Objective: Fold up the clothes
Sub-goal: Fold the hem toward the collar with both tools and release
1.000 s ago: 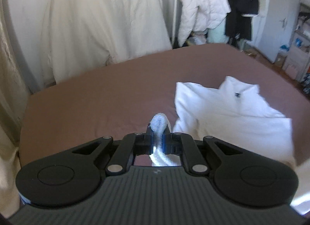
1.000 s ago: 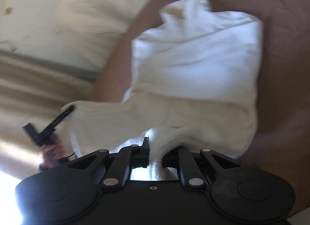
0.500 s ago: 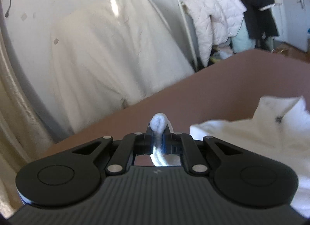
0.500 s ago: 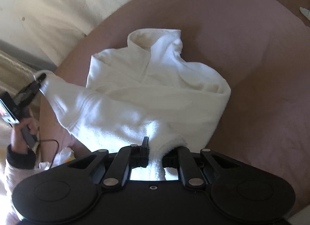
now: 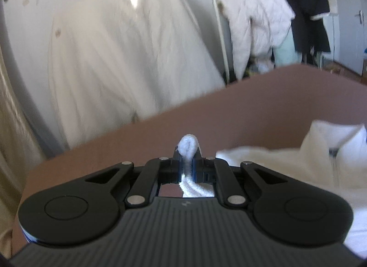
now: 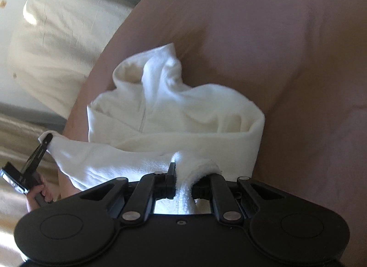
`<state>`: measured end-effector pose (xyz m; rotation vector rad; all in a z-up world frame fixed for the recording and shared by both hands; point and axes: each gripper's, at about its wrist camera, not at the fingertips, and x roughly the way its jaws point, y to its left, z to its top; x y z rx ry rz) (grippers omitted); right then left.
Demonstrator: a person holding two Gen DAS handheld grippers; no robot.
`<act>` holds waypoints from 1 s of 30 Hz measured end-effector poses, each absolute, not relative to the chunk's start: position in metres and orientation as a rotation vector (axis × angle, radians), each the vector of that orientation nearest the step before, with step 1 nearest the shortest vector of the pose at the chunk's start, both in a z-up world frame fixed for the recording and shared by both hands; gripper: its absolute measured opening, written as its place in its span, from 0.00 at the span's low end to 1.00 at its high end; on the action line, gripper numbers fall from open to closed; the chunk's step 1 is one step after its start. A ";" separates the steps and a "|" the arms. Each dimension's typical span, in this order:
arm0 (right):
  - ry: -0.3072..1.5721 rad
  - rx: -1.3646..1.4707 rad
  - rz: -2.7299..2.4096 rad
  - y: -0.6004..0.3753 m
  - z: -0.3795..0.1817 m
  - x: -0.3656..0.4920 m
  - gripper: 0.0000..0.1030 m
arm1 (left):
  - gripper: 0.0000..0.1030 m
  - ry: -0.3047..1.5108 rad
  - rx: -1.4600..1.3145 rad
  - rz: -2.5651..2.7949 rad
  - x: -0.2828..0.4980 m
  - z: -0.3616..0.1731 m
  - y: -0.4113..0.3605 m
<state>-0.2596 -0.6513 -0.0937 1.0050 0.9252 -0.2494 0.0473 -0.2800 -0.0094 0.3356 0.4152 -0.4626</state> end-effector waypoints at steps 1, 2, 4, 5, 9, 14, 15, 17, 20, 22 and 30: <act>0.914 1.005 -0.259 -0.653 -0.098 -0.256 0.12 | 0.08 0.377 0.344 -0.468 0.046 -0.013 -0.285; 0.910 1.001 -0.265 -0.655 -0.100 -0.254 0.12 | 0.08 0.341 0.362 -0.470 0.044 -0.019 -0.290; 0.906 0.991 -0.277 -0.661 -0.103 -0.252 0.12 | 0.08 0.307 0.441 -0.449 0.041 -0.031 -0.302; 0.899 1.001 -0.279 -0.663 -0.105 -0.252 0.12 | 0.08 0.299 0.465 -0.441 0.041 -0.036 -0.309; 0.871 1.040 -0.281 -0.674 -0.102 -0.253 0.12 | 0.08 0.216 0.508 -0.431 0.041 -0.039 -0.330; 0.773 0.956 -0.347 -0.694 -0.111 -0.237 0.12 | 0.14 0.352 0.482 -0.428 0.078 -0.056 -0.360; 0.773 0.939 -0.363 -0.697 -0.119 -0.232 0.16 | 0.16 0.429 0.527 -0.420 0.087 -0.067 -0.366; 0.828 0.920 -0.398 -0.700 -0.141 -0.222 0.18 | 0.30 0.548 0.625 -0.344 0.095 -0.090 -0.370; 0.829 0.985 -0.387 -0.709 -0.166 -0.223 0.18 | 0.34 0.547 0.631 -0.310 0.092 -0.094 -0.349; 0.775 1.076 -0.361 -0.718 -0.169 -0.229 0.19 | 0.42 0.563 0.574 -0.269 0.093 -0.081 -0.329; 0.550 1.438 -0.279 -0.740 -0.173 -0.261 0.58 | 0.43 0.804 0.220 -0.394 0.066 -0.063 -0.288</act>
